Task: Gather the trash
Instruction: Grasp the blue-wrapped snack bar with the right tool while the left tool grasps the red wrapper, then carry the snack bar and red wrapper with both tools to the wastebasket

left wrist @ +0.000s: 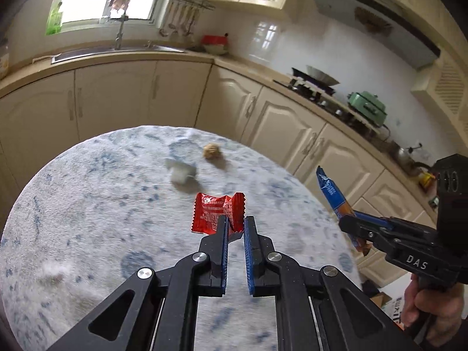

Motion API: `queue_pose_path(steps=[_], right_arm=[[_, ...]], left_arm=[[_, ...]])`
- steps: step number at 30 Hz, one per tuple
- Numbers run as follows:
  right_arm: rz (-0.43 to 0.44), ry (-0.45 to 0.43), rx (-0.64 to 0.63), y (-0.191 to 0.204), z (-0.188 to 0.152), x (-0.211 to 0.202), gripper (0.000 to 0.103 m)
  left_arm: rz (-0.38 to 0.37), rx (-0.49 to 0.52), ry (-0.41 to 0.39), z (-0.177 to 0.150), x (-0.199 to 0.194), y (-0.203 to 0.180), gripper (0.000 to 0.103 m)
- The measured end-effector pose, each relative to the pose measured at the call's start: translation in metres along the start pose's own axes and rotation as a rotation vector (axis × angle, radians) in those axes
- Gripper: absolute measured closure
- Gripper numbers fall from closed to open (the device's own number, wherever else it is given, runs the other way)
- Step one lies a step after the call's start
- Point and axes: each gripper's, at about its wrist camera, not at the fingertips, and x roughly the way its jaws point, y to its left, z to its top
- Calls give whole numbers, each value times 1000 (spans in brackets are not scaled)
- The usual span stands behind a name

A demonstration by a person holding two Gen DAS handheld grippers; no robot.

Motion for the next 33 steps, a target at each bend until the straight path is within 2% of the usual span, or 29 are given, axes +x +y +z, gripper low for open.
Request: queue_pose_path(steps=[10,18,21,25,31,33], right_arm=[[-90,-116,69,-50,-25,-90,84],[-206,-178,189,-119,-55,-149,84],[-247,-179,247,-152,-69,-161,84],[-293,-153,331,-200,-90,-161,84],[-303,-50,457,-270,-128,-123,84],[-290,-10,503,-290,-141,-104,84]], left_arm=[[-135,180,-68,-4,-34,-122,97],[-284,316,-51,-7,-14,-228,97],[-335,340,-1,-11,12,-264,97],[-371,382,110,-27,63,-307,97],[-406,392,315,-55,156,-345,96],[-393,400,383,-65,188,-356,96]])
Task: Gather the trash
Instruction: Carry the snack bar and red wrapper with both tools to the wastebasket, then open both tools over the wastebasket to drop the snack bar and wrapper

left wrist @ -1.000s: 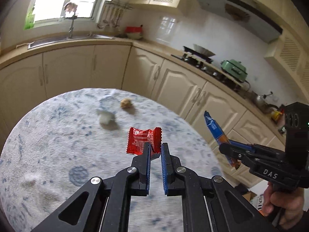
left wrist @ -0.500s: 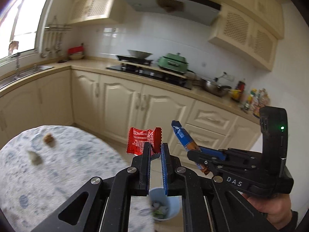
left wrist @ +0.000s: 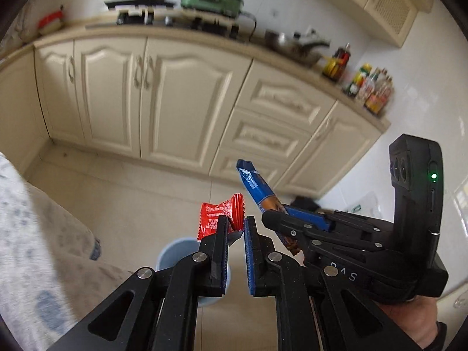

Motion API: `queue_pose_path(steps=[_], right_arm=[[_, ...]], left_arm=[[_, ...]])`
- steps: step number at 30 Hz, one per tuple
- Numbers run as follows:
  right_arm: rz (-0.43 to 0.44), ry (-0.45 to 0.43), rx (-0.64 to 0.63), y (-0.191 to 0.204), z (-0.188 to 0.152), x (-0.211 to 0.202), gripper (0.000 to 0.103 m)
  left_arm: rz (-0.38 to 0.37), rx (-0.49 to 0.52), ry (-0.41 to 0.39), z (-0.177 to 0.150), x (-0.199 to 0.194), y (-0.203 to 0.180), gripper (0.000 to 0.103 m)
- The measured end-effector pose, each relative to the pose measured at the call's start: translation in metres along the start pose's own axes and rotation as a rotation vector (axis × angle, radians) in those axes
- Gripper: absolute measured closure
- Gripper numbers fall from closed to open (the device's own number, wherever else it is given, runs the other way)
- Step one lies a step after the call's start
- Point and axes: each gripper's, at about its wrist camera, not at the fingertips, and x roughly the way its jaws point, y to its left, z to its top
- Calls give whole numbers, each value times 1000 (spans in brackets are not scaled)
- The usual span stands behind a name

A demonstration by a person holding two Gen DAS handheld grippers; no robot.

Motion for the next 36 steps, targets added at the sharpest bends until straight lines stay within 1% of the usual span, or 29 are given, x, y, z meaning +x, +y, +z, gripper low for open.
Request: queue_pose_path(steps=[8,10,11,12,14,15,16,17,18,19,20,21,22,23,25,27,29,36], right_arm=[[9,133,119,-57,-17,74,84],[16,170,134,-67,-21,92,84],[20,185,143,-71,-23,100,81],[19,205,154,-77,-26,110,81],[-1,264,169,-89,-34,130,80],[-10,272,182,-95,-37,136,79],[-14,283,207,-101,-40,140,66],[-20,292,230,-106,-44,142,42],[-30,292,255,-111,-48,142,28],[-42,286,269,-112,-49,141,9],[-56,278,277,-114,-52,139,4],[-59,276,286,-116,-54,137,3],[-67,278,296,-117,-55,136,0],[-81,280,304,-120,-56,136,0],[-94,275,310,-121,-56,132,0],[-96,265,316,-120,-55,127,0],[-102,255,313,-116,-53,122,0],[-104,205,291,-98,-44,93,0]], left_arm=[[14,-61,212,19,111,24,95],[35,-62,262,23,137,26,89],[49,-63,288,29,150,26,76],[79,-67,312,33,161,28,71],[116,-76,332,43,180,34,44],[136,-82,333,47,183,34,37],[155,-83,330,49,186,30,25],[173,-82,323,53,188,26,18],[187,-72,326,54,189,23,15],[208,-72,322,55,188,19,9],[227,-73,318,55,185,18,7],[240,-71,311,54,183,14,7],[249,-68,305,52,176,11,6],[262,-65,297,54,174,8,5],[293,-57,284,47,165,0,4],[287,-52,265,32,154,-7,4],[282,-51,247,28,144,-12,4],[261,-31,163,11,66,-9,4]])
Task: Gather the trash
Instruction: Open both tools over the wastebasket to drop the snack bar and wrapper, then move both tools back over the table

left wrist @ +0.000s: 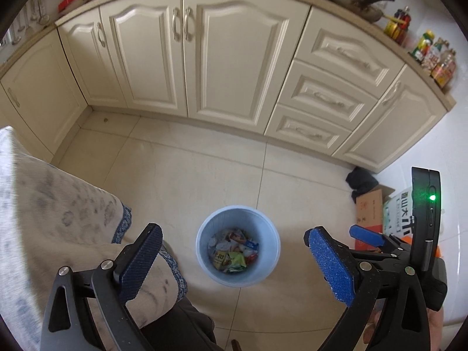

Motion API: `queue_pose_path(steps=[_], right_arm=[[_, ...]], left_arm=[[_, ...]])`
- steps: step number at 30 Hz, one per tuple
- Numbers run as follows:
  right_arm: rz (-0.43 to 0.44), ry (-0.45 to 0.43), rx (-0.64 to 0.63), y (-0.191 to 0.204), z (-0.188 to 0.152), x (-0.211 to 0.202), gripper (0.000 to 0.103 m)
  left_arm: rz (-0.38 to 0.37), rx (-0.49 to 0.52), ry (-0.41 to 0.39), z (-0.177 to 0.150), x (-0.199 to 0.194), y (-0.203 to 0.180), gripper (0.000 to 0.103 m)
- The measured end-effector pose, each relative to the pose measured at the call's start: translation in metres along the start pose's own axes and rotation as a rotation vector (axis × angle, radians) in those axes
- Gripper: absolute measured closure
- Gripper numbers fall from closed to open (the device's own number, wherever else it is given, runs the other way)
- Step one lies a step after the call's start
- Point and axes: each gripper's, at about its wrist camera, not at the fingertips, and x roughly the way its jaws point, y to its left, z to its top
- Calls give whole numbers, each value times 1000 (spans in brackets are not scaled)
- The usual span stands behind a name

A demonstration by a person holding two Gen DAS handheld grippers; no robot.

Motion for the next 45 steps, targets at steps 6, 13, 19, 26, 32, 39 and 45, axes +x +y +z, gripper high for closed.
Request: queue_pose_path(steps=[6,13,19,26,32,39,45], right_arm=[[11,-78,-33,29,-2,-40,0],[56,-182,-104,80,-8,-95,0],[124,-260,-218,149,-22,-138,0],[221,-343,-368,239,-52,-186,0],[291,-425,-508,318,-85,-218,0],[339,-465,-665,396,-126,-227,0],[348,-479,-761,448,-147,-215,0]], left_arm=[[-9,8,-105,-31,-81,21,3],[9,-53,-249,-82,-176,57,1],[69,-120,-378,-138,-261,95,1],[185,-215,-532,-218,-347,136,1],[335,-332,-604,-286,-395,173,1],[484,-449,-635,-335,-433,196,1],[543,-514,-630,-352,-440,211,1]])
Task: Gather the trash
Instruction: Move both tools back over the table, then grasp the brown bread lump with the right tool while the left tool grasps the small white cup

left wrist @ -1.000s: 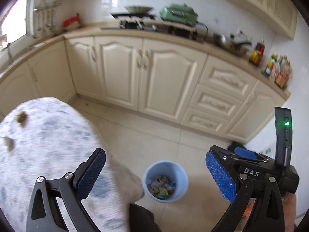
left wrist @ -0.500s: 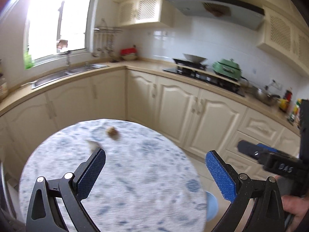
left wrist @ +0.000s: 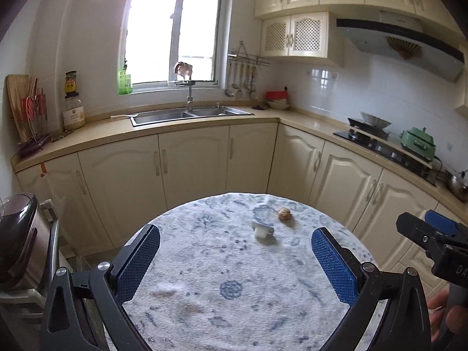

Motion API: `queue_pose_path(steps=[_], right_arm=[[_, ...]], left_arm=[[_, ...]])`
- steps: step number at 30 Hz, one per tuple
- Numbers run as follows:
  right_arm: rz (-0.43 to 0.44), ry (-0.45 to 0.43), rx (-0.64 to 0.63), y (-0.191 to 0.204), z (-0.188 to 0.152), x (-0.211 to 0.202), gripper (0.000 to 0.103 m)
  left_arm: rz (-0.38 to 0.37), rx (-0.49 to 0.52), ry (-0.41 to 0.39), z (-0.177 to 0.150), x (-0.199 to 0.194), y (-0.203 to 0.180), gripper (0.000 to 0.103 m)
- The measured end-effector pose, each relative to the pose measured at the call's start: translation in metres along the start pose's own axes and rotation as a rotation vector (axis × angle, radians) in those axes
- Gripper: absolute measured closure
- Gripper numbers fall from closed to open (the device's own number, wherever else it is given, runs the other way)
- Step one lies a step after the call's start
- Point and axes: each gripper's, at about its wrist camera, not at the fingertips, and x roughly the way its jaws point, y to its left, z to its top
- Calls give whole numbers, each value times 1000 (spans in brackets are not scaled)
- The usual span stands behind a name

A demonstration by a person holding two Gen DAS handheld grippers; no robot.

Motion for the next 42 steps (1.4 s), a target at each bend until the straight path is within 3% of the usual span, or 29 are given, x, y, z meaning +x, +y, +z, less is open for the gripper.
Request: queue_pose_path(steps=[7,18,24,25,26,28,32,42], right_arm=[[-11,58,-53,10,1,55,0],[-45,218,13,-42,-2,181,0],[-63,274,35,-59,-5,228,0],[-62,281,34,-59,-6,233,0],[-58,289,34,-59,-7,238,0],[-56,299,32,-58,-9,245,0],[-41,322,28,-52,-13,258,0],[2,360,1,-28,-12,286,0]], left_arm=[[20,0,76,14,89,-9,1],[-52,94,268,27,292,-59,1],[-71,115,356,23,379,-80,4],[-86,99,375,24,388,-79,12],[-112,79,394,23,396,-77,27],[-140,54,402,25,405,-72,32],[-168,33,392,34,419,-61,64],[-176,-40,373,49,440,-17,66]])
